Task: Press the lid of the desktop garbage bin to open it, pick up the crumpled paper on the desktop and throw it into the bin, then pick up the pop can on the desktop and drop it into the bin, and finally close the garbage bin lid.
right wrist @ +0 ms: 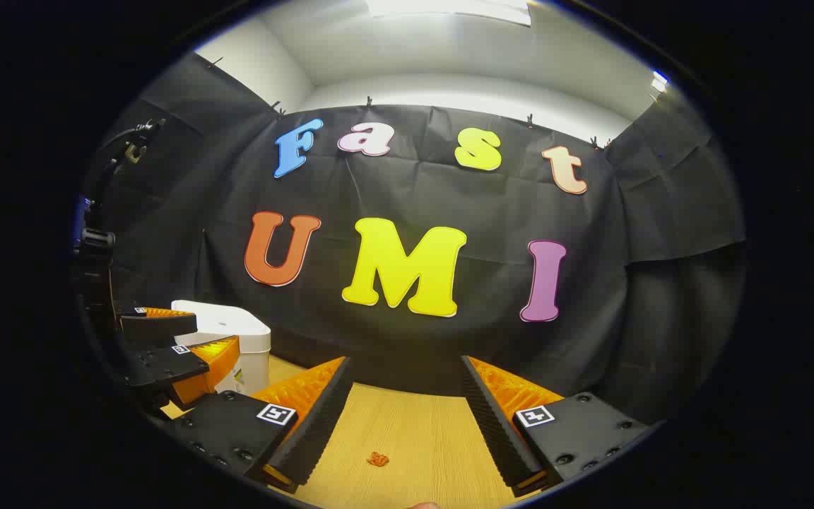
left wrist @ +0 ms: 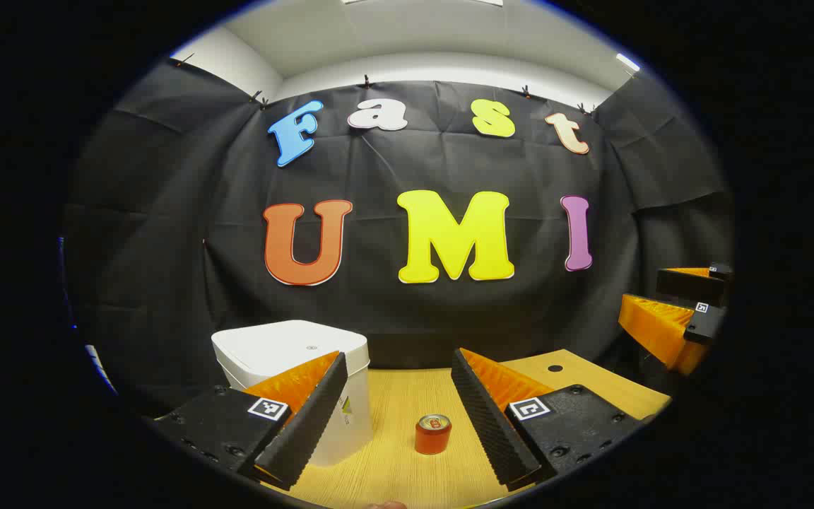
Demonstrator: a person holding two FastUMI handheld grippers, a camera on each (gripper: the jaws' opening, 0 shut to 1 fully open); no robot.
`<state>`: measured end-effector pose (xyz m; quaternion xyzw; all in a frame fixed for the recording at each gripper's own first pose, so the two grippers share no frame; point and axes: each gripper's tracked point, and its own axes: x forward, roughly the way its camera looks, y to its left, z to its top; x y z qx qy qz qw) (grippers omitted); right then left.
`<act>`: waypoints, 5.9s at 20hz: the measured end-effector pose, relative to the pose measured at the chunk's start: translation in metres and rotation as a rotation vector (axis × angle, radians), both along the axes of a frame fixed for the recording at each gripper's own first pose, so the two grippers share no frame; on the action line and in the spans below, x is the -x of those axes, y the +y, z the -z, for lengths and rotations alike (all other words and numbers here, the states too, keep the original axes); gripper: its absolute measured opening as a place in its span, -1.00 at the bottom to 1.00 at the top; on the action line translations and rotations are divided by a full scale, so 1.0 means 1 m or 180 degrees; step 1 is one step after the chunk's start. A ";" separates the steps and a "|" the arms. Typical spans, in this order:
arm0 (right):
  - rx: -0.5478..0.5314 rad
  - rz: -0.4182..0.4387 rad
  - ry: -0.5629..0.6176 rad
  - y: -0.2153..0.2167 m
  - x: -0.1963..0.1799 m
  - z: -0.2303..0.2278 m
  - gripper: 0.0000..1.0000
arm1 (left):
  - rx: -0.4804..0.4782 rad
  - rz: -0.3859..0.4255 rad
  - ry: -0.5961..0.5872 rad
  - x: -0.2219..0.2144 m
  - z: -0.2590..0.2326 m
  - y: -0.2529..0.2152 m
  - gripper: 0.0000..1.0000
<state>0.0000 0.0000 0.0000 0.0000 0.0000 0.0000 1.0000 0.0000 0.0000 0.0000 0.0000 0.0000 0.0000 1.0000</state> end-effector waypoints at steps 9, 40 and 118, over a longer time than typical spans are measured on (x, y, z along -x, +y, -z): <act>0.0039 0.0065 0.0169 -0.002 -0.012 0.015 0.93 | -0.0028 0.0044 0.0098 -0.004 0.006 0.000 0.94; 0.0063 0.0338 0.0446 0.024 -0.047 0.033 0.94 | -0.0023 -0.0192 0.0926 -0.022 0.035 0.053 -0.94; -0.0006 0.0055 0.3398 0.002 -0.129 0.381 -0.12 | -0.0053 -0.0362 0.0388 0.064 -0.019 0.053 0.91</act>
